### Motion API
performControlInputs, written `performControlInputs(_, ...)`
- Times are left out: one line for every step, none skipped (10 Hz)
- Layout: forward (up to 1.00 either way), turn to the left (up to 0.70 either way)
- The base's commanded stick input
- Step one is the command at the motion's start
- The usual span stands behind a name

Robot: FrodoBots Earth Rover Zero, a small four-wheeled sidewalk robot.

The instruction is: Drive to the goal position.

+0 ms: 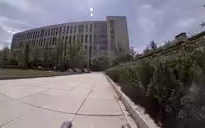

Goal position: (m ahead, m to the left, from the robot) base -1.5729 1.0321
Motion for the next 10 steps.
performControlInputs(0.01,0.00)
performControlInputs(0.02,0.00)
performControlInputs(0.04,0.00)
performControlInputs(0.04,0.00)
performControlInputs(0.03,0.00)
performControlInputs(0.01,0.00)
performControlInputs(0.01,0.00)
performControlInputs(0.03,0.00)
performControlInputs(0.04,0.00)
performControlInputs(0.02,0.00)
